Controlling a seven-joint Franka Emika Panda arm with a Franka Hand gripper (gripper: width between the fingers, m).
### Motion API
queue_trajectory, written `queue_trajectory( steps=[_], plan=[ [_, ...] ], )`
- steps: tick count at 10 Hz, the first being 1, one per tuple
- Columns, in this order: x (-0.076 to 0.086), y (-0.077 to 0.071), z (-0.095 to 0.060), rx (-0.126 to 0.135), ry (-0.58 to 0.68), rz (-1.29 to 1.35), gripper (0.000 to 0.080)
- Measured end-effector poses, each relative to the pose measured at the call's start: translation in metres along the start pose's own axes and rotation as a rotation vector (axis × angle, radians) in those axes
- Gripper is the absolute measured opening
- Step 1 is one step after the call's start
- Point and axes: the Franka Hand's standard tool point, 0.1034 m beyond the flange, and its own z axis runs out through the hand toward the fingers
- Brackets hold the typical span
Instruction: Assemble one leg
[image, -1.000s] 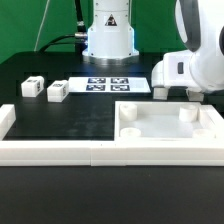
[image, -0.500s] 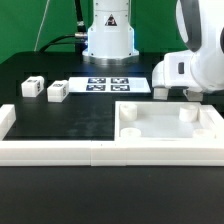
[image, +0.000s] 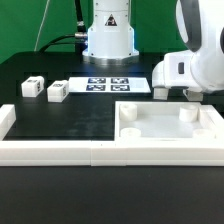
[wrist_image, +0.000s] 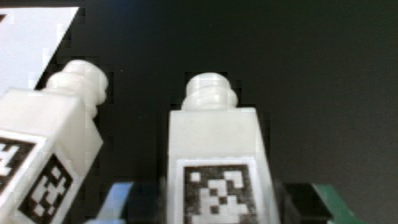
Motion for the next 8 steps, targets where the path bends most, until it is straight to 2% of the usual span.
queue_trajectory(
  steps=[3, 4, 6, 8],
  plan=[
    [-0.038, 0.007, -0.031, 0.002, 0.019, -0.007, 0.0290],
    [-0.047, 0.006, -0.036, -0.005, 0.026, -0.011, 0.0290],
    [-0.046, 0.005, -0.039, -0.011, 0.047, -0.041, 0.0290],
    [-0.036, 0.003, -0.046, 0.008, 0.180, -0.042, 0.0290]
  ],
)
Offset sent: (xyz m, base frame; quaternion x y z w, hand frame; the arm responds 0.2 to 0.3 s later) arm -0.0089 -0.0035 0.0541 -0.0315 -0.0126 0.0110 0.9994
